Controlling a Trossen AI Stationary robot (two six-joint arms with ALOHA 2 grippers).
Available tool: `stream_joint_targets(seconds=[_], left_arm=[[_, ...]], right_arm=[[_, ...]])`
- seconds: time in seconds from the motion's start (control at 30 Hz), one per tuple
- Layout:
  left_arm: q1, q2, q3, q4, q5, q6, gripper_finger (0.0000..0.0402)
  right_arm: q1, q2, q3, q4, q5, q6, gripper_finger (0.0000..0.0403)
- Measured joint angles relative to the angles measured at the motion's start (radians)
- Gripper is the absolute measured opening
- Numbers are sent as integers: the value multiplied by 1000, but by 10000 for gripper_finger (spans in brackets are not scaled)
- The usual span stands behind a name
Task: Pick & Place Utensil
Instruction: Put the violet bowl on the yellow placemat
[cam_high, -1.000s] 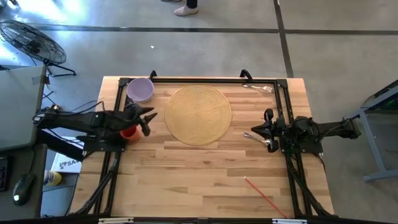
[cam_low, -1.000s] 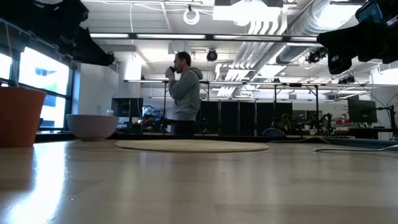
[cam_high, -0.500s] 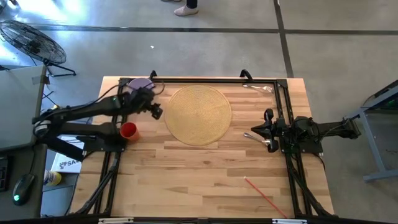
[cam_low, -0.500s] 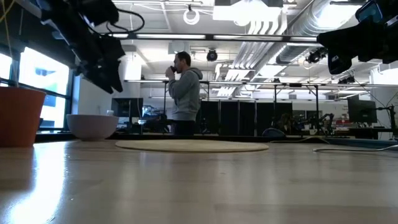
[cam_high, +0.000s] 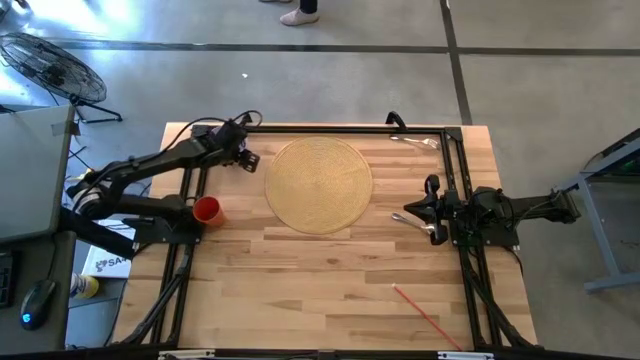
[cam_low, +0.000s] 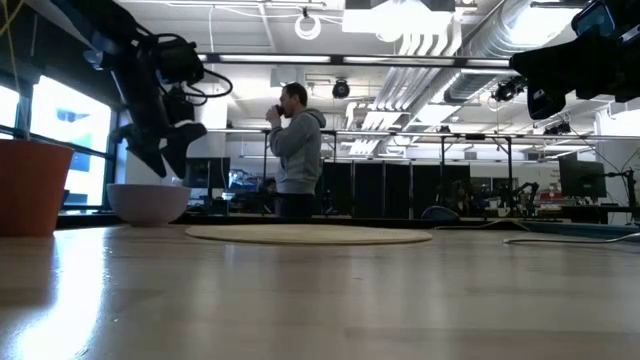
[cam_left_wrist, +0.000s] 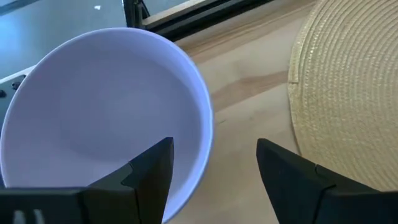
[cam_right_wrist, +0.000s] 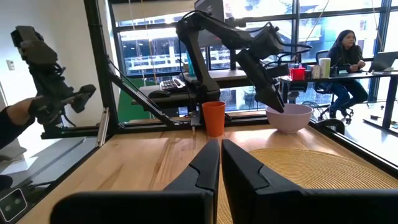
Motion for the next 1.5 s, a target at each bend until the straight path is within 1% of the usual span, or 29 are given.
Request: stream_joint_targets(seconds=[0.33,0.43,0.63,0.9,1.0,1.27,1.37,1.5], left_arm=[[3,13,0,-22,25,36,224],[3,25,0,-35,52,36,224],[3,91,-1,-31,40,38,224],[3,99,-2,-17,37,44,219],[3,99,-2,-18,33,44,194],[3,99,-2,-31,37,47,96],[3,99,-2,-36,38,47,71],[3,99,-2,-45,39,61,49]], right_arm=[[0,0,0,0,0,0,12],[0,0,0,0,0,0,12],[0,0,0,0,0,0,12],[0,0,0,0,0,0,12],[0,0,0,0,0,0,12],[0,0,0,0,0,0,12],[0,0,0,0,0,0,12],[0,0,0,0,0,0,12]])
